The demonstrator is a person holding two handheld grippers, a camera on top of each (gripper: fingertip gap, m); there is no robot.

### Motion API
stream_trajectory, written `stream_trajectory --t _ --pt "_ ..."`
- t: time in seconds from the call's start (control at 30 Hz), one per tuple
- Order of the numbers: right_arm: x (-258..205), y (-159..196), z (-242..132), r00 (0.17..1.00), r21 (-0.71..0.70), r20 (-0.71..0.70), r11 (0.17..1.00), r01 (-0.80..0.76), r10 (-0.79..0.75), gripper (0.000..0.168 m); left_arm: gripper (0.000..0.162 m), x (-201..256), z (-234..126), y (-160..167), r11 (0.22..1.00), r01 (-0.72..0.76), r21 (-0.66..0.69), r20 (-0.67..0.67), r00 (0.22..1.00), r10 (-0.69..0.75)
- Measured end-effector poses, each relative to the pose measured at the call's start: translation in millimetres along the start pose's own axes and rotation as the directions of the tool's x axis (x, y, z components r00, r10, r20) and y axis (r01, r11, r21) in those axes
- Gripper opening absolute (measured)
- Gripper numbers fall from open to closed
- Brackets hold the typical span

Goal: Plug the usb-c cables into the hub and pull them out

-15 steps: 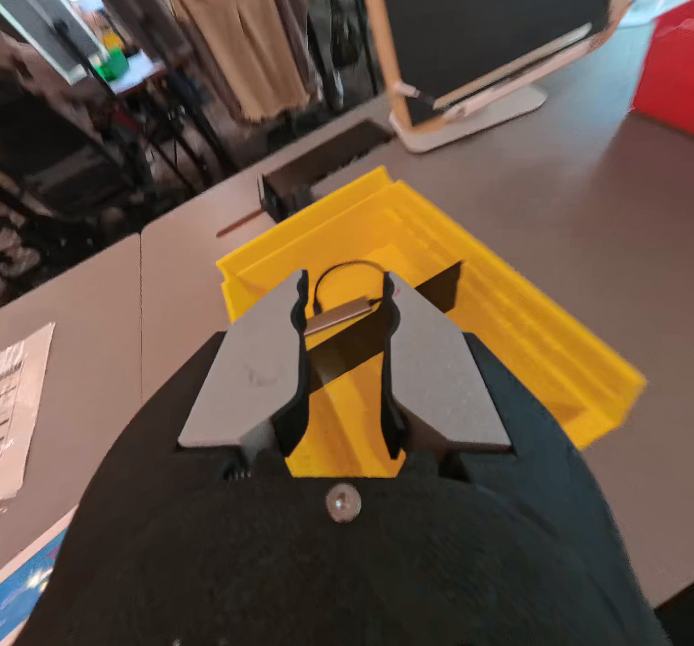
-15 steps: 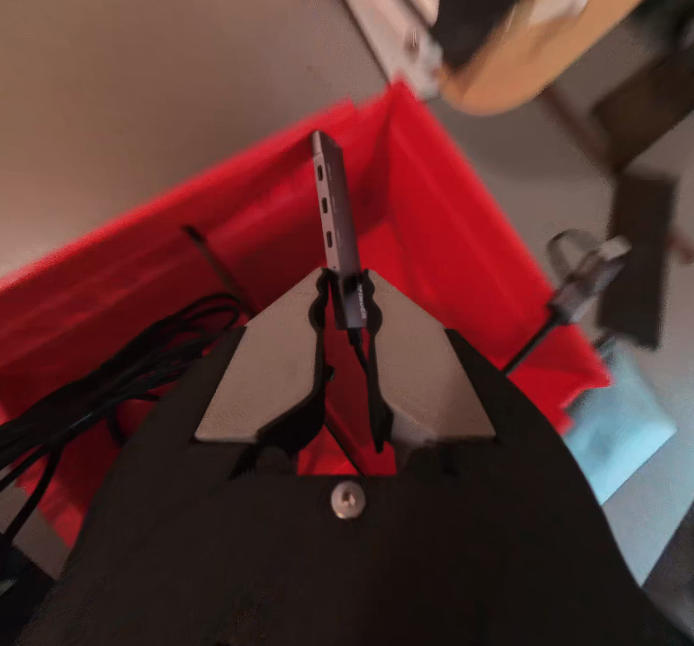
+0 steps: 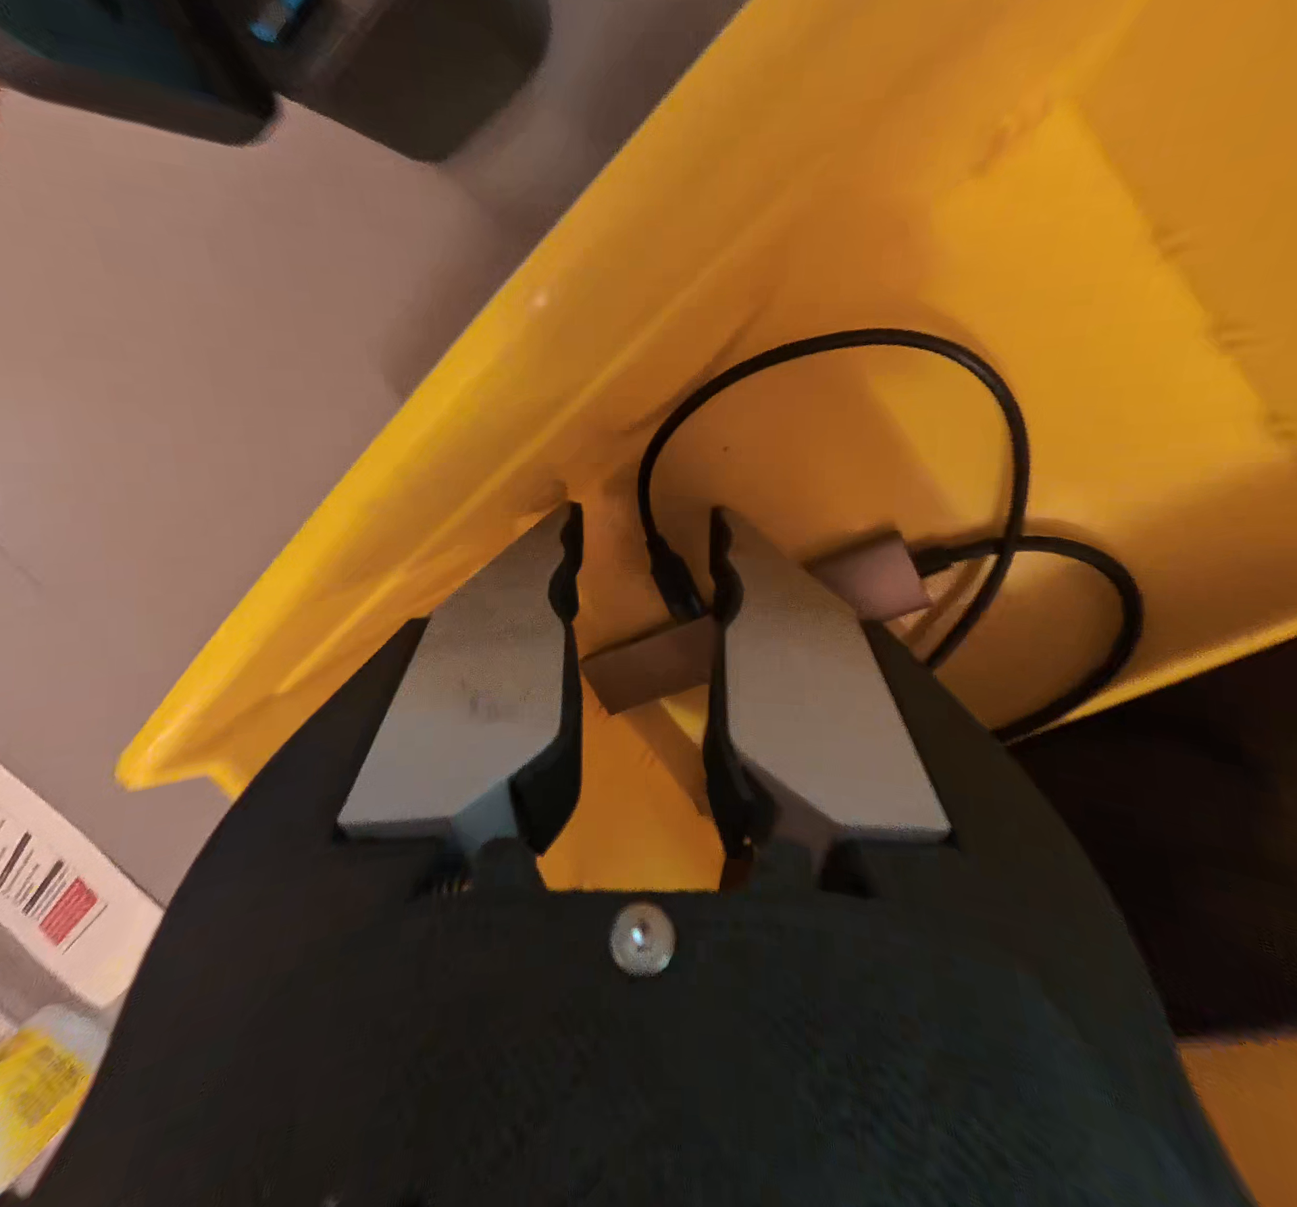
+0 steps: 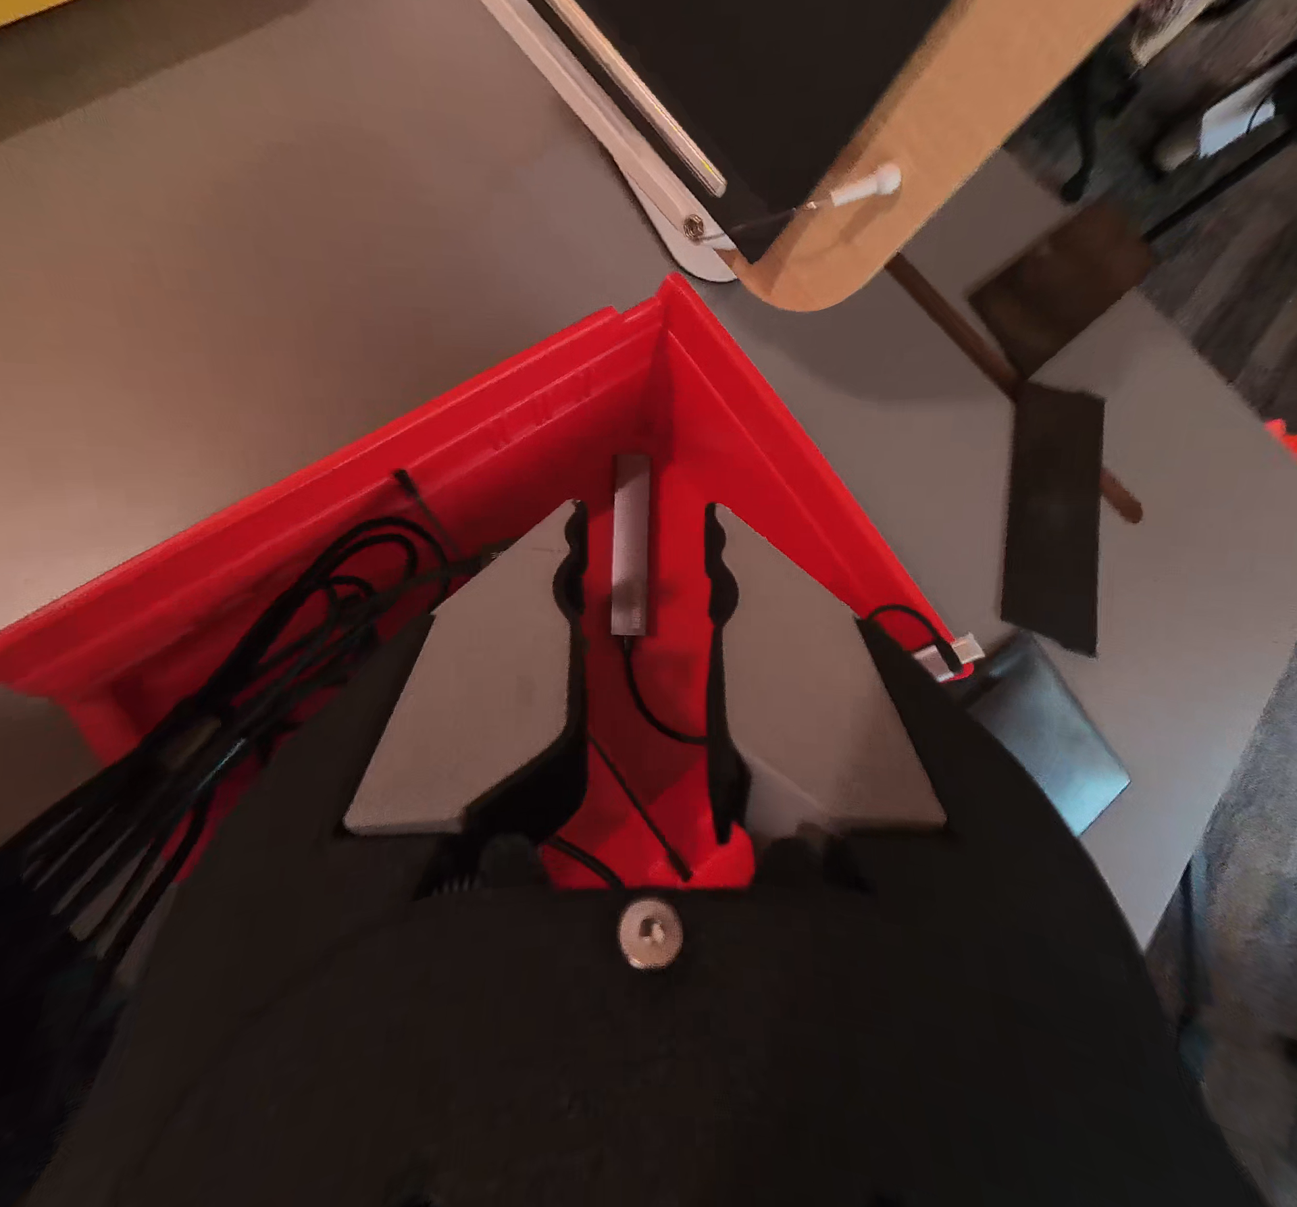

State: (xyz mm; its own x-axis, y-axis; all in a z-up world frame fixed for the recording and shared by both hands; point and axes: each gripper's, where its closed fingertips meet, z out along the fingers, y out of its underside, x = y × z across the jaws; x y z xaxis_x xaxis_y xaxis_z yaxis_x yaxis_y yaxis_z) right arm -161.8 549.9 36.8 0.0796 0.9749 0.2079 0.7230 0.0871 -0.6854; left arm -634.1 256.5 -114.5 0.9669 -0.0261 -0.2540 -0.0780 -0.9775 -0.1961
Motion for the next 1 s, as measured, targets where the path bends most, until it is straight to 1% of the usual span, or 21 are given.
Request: stream_trajectory --t 0.03,0.07,0.1,0.13,0.2,0.23,0.27,0.3,0.37,0.43,0.47,0.53,0.63,0.7,0.73,0.8,0.83,0.87,0.93,1.0 --pt "-5.1 -4.4 -4.4 1.000 0.022 0.005 0.999 0.025 -0.025 0.031 0.008 -0.7 5.3 -1.8 1.000 -0.003 -0.011 0.006 1.000 0.003" --pt "-10.0 -10.1 -8.6 0.999 0.056 0.007 0.997 0.044 -0.045 0.030 0.001 -2.5 8.1 -3.4 1.000 -0.013 -0.018 0.020 1.000 0.013" --pt "-17.0 -15.8 -12.6 0.998 0.093 0.022 0.994 0.057 -0.060 0.029 0.001 -4.9 9.2 -6.4 0.999 -0.036 -0.003 0.034 0.999 0.036" --pt "-26.4 -21.0 -16.0 0.996 0.131 0.054 0.990 0.061 -0.068 0.027 0.001 -7.6 10.3 -8.8 1.000 -0.028 0.012 0.041 0.999 0.027" --pt "-48.5 -29.3 -22.5 0.987 0.203 0.143 0.978 0.040 -0.071 0.027 0.001 -10.5 11.5 -11.9 1.000 0.013 0.025 0.019 1.000 -0.013" --pt "-60.8 -30.8 -25.8 0.979 0.222 0.194 0.975 0.025 -0.069 0.027 0.001 -9.6 10.2 -11.0 1.000 -0.004 0.020 0.013 1.000 0.004" --pt "-71.9 -32.3 -29.5 0.970 0.238 0.232 0.971 0.011 -0.068 0.027 0.001 -11.7 6.1 -10.2 0.999 -0.028 0.017 0.052 0.998 0.027" --pt "-82.3 -34.7 -33.5 0.964 0.257 0.255 0.967 0.003 -0.071 0.026 0.001 -15.2 -4.6 -15.2 0.996 -0.074 0.056 0.120 0.991 0.066" --pt "-106.8 -40.4 -41.7 0.952 0.286 0.291 0.958 0.012 -0.098 0.025 0.001 -12.3 -41.4 -30.3 0.979 -0.102 0.174 0.185 0.980 0.069" --pt "-138.1 -51.9 -47.5 0.932 0.322 0.336 0.946 0.019 -0.133 0.026 0.001 -8.2 -92.5 -44.5 0.943 -0.161 0.291 0.271 0.959 0.080" --pt "-157.0 -60.4 -49.0 0.917 0.346 0.372 0.938 0.010 -0.146 0.028 0.001 -4.1 -119.0 -48.8 0.924 -0.196 0.330 0.316 0.945 0.087" --pt "-196.4 -79.5 -45.2 0.881 0.381 0.444 0.924 -0.022 -0.162 0.034 0.001 9.7 -170.9 -58.8 0.871 -0.267 0.413 0.403 0.911 0.088" --pt "-247.6 -111.7 -28.6 0.845 0.411 0.517 0.905 -0.106 -0.136 0.038 0.000 48.4 -234.1 -76.0 0.773 -0.333 0.539 0.451 0.890 0.068" --pt "-292.9 -133.1 -29.3 0.759 0.434 0.634 0.881 -0.191 -0.148 0.037 0.001 79.4 -259.2 -84.9 0.728 -0.353 0.588 0.438 0.896 0.081" --pt "-310.7 -143.1 -27.0 0.732 0.444 0.662 0.871 -0.211 -0.160 0.037 0.001 93.3 -267.5 -88.9 0.711 -0.361 0.603 0.429 0.898 0.092" --pt "-332.7 -164.3 -17.5 0.720 0.458 0.676 0.856 -0.242 -0.158 0.037 0.001 113.3 -279.9 -95.7 0.691 -0.384 0.612 0.436 0.893 0.111" --pt "-344.8 -176.5 -20.2 0.688 0.473 0.704 0.839 -0.269 -0.177 0.037 0.001 119.7 -286.3 -99.7 0.682 -0.391 0.618 0.442 0.890 0.110" --pt "-350.9 -188.4 -19.5 0.684 0.494 0.706 0.820 -0.288 -0.185 0.036 0.001 125.9 -293.3 -103.9 0.670 -0.392 0.630 0.441 0.891 0.107" --pt "-333.7 -210.2 -0.3 0.792 0.537 0.602 0.785 -0.309 -0.101 0.041 0.001 139.7 -306.6 -110.1 0.660 -0.374 0.651 0.404 0.908 0.116" --pt "-305.5 -227.8 2.5 0.872 0.614 0.489 0.724 -0.315 -0.036 0.046 0.002 153.1 -321.4 -113.9 0.651 -0.365 0.666 0.377 0.917 0.129"
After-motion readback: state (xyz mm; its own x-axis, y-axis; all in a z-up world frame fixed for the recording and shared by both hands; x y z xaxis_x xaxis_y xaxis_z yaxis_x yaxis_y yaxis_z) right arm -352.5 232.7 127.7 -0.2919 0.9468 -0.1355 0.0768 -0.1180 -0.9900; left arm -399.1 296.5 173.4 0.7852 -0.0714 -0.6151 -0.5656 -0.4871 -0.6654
